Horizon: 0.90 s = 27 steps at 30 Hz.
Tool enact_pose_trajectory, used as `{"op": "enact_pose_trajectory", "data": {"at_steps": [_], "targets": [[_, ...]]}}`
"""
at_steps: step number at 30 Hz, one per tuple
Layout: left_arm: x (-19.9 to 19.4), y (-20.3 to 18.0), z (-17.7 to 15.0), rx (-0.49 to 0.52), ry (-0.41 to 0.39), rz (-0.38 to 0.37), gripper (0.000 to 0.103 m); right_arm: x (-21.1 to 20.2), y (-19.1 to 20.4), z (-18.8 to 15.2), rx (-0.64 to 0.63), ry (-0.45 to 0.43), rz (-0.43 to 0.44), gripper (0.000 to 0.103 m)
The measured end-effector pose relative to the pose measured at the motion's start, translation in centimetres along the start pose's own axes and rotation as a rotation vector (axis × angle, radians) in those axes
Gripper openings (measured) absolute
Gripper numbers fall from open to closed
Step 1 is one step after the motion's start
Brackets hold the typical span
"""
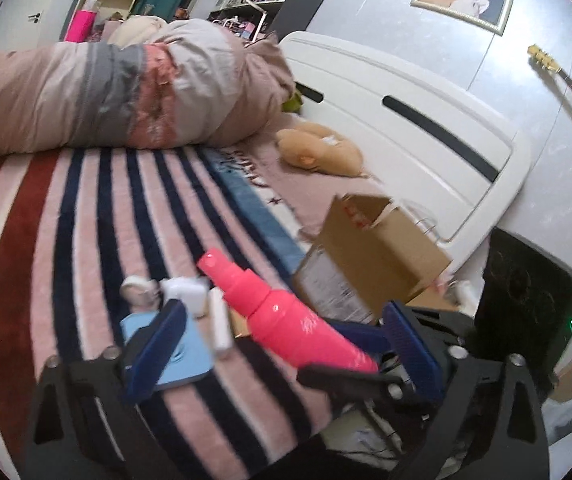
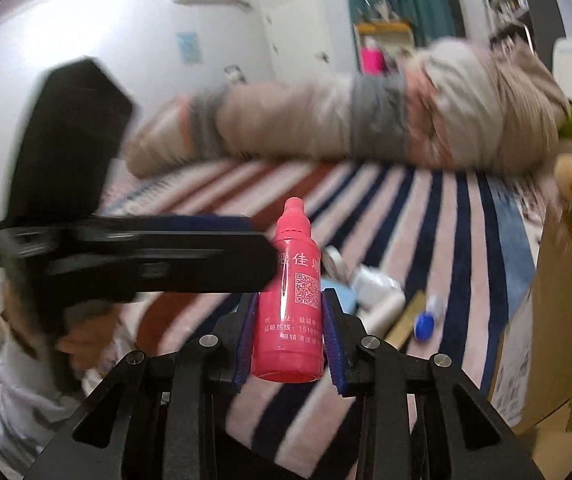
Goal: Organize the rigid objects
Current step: 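Carry the pink bottle into the cardboard box and open the right tool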
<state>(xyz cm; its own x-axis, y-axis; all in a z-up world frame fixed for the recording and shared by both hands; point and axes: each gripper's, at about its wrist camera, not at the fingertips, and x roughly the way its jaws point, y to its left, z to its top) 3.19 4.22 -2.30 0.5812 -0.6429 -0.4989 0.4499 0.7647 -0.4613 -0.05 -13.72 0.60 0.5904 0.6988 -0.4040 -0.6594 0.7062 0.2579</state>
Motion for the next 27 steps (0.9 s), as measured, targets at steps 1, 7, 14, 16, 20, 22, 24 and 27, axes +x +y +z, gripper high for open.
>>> {"op": "enact_pose_trajectory", "data": {"at_steps": [1,7,14,16,20,22,24,27], "targets": [[0.0,-0.4,0.4,-0.004,-0.002,-0.018,0.083,-0.7,0.1,0.2,-0.014,-0.021,0.005,0.027],[1.4,-5.1,3.7,0.041,-0.009,-0.059,0.041,-5.7,-1.9,0.6,-0.014,-0.132,-0.005,0.027],[7.1,-13.4,7.3,0.205,0.037,-0.083,0.036,-12.3,-8.2,-0.4,0.044,-0.219,-0.092,0.027],[9.3,-15.1,7.7,0.241,0.066,-0.091,0.033,-13.7,-10.2,-0.9,0.086,-0.211,-0.111,0.027],[14.4,-18.9,7.8,0.329,0.16,-0.092,0.033,-14.8,-14.3,-2.7,0.18,-0.153,-0.174,0.027],[16.2,-19.8,7.6,0.339,0.197,-0.092,0.033,-14.7,-15.9,-3.3,0.203,-0.12,-0.206,0.027],[17.9,-20.0,7.4,0.343,0.234,-0.087,0.033,-14.0,-17.6,-3.6,0.225,-0.074,-0.225,0.027],[19.8,-19.8,6.7,0.358,0.28,-0.056,0.033,-13.6,-19.2,-4.0,0.241,-0.03,-0.251,0.027]]}}
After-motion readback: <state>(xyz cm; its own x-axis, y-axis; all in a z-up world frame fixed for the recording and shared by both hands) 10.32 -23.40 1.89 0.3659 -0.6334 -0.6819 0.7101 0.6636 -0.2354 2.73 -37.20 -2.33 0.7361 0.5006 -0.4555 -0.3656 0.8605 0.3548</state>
